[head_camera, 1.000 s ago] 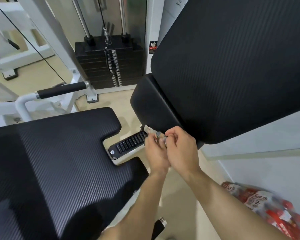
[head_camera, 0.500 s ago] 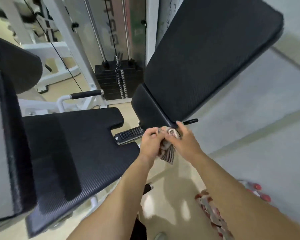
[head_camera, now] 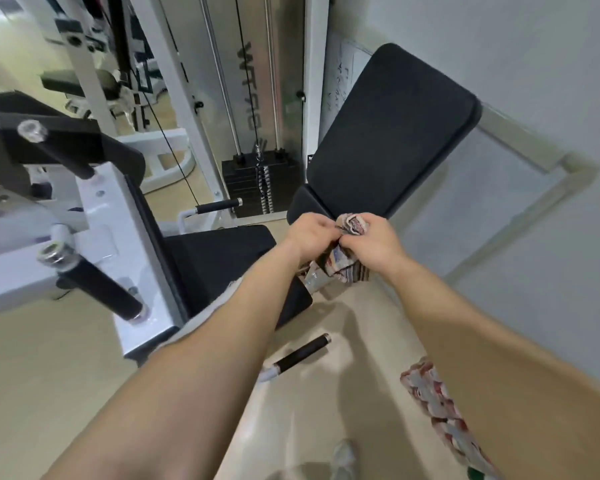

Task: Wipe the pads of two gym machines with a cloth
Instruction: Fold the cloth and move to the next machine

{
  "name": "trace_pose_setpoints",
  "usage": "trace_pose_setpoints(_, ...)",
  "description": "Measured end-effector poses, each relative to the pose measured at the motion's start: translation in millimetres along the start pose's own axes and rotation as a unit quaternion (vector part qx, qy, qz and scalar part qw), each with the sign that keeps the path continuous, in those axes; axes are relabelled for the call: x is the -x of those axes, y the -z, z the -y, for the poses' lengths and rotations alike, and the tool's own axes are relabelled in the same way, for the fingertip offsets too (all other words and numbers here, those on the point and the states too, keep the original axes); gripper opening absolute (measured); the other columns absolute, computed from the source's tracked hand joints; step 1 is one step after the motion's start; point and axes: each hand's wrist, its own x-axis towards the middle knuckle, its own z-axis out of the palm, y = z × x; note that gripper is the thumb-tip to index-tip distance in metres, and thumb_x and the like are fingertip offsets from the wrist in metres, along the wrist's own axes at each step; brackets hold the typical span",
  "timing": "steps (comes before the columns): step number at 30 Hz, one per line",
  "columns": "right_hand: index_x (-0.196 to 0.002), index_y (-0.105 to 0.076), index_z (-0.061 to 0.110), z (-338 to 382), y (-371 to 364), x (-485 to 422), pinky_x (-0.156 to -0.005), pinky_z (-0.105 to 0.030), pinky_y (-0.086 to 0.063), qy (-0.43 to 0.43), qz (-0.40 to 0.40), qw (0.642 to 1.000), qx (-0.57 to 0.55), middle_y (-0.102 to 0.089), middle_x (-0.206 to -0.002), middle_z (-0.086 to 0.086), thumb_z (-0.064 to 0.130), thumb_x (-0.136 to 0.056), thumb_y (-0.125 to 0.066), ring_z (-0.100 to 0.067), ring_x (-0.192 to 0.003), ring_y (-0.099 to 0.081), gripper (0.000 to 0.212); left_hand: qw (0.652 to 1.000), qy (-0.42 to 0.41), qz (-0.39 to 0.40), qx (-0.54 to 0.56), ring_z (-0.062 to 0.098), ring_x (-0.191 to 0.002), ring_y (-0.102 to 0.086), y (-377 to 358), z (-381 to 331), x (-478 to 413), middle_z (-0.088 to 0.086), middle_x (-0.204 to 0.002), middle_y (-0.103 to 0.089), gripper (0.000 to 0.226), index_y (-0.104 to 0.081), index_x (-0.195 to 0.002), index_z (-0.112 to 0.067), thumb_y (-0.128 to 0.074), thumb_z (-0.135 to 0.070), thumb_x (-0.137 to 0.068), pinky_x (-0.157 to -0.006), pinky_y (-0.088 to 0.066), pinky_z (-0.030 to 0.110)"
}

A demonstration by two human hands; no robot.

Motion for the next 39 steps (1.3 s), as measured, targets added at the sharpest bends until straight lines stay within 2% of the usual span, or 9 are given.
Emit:
trace_pose_setpoints(3,-0.088,-0.067,0.023,33.0,-14.1,27.4,-0.08,-0.036,-0.055,0.0,-0.021,1.0,0.007,-0.072,-0.085,0.005,0.028,-0.064,-0.068,-0.019,-0.088,-0.068,0.024,0.997,-0.029,-0.004,-0.072,0.017,-0.063,-0.049,33.3,-6.8,26.6,0.004,-0.069,-0.057,0.018,-0.073,-0.09,-0.004,-0.061,-0.018,-0.092,-0.059,-0.04,0.028)
trace_pose_setpoints(6,-0.091,-0.065,0.024,66.1,-34.6,59.7,-0.071,-0.03,-0.048,0.009,-0.037,0.998,0.047,-0.068,-0.086,0.004,0.023,-0.075,-0.069,-0.019,-0.085,-0.063,0.016,0.988,-0.055,-0.005,-0.145,0.02,-0.061,-0.049,69.4,-3.0,54.9,0.001,-0.062,-0.055,0.015,-0.068,-0.082,-0.013,-0.057,-0.015,-0.092,-0.056,-0.039,0.027)
trace_pose_setpoints(8,-0.094,-0.063,0.024,89.3,-50.2,82.3,-0.071,-0.031,-0.048,0.015,-0.051,0.995,0.081,-0.067,-0.089,0.002,0.024,-0.079,-0.067,-0.021,-0.084,-0.06,0.016,0.976,-0.074,-0.002,-0.203,0.025,-0.078,-0.059,94.1,4.5,74.2,0.004,-0.077,-0.066,0.016,-0.069,-0.084,-0.013,-0.056,-0.015,-0.092,-0.068,-0.045,0.028)
trace_pose_setpoints(11,-0.096,-0.059,0.029,122.2,-74.0,110.3,-0.077,-0.036,-0.052,0.024,-0.098,0.992,0.082,-0.065,-0.092,0.004,0.026,-0.082,-0.064,-0.022,-0.087,-0.06,0.016,0.953,-0.106,-0.026,-0.283,0.025,-0.107,-0.063,131.8,13.1,103.3,0.006,-0.112,-0.071,0.022,-0.072,-0.107,-0.016,-0.055,-0.018,-0.093,-0.087,-0.048,0.028)
trace_pose_setpoints(14,-0.105,-0.06,0.025,155.7,-91.1,128.5,-0.08,-0.038,-0.053,0.047,-0.14,0.987,0.059,-0.064,-0.098,0.003,0.026,-0.084,-0.062,-0.022,-0.09,-0.06,0.021,0.94,-0.145,-0.054,-0.305,0.025,-0.115,-0.061,170.8,13.5,128.1,0.005,-0.123,-0.069,0.031,-0.068,-0.12,-0.019,-0.054,-0.02,-0.092,-0.1,-0.05,0.036)
trace_pose_setpoints(18,-0.11,-0.057,0.024,205.1,-105.8,142.3,-0.081,-0.038,-0.053,0.09,-0.125,0.986,0.057,-0.064,-0.102,0.001,0.027,-0.082,-0.063,-0.022,-0.093,-0.061,0.028,0.922,-0.182,-0.092,-0.329,0.025,-0.118,-0.06,226.7,2.8,159.0,0.003,-0.127,-0.068,0.035,-0.066,-0.125,-0.019,-0.053,-0.021,-0.092,-0.101,-0.048,0.035)
trace_pose_setpoints(27,-0.11,-0.056,0.023,309.2,-188.3,180.0,-0.08,-0.042,-0.053,0.162,-0.089,0.977,0.105,-0.065,-0.104,0.0,0.032,-0.084,-0.062,-0.023,-0.091,-0.059,0.028,0.91,-0.161,-0.147,-0.353,0.026,-0.118,-0.06,366.1,31.0,210.7,0.007,-0.129,-0.066,0.034,-0.064,-0.128,-0.013,-0.056,-0.024,-0.097,-0.103,-0.047,0.036)
trace_pose_setpoints(31,-0.103,-0.057,0.02,355.1,-242.3,191.4,-0.078,-0.041,-0.054,0.158,-0.1,0.975,0.117,-0.064,-0.099,-0.002,0.034,-0.081,-0.063,-0.027,-0.089,-0.06,0.027,0.9,-0.163,-0.158,-0.372,0.027,-0.11,-0.063,438.4,62.4,224.5,0.008,-0.125,-0.067,0.031,-0.067,-0.12,-0.014,-0.06,-0.027,-0.094,-0.095,-0.052,0.036)
trace_pose_setpoints(39,-0.105,-0.057,0.023,440.6,-364.7,210.4,-0.073,-0.036,-0.051,0.104,-0.133,0.975,0.143,-0.066,-0.103,-0.003,0.032,-0.079,-0.062,-0.028,-0.092,-0.062,0.028,0.887,-0.198,-0.122,-0.399,0.029,-0.117,-0.06,576.9,126.5,238.8,0.009,-0.128,-0.066,0.034,-0.066,-0.124,-0.013,-0.057,-0.026,-0.094,-0.101,-0.047,0.037)
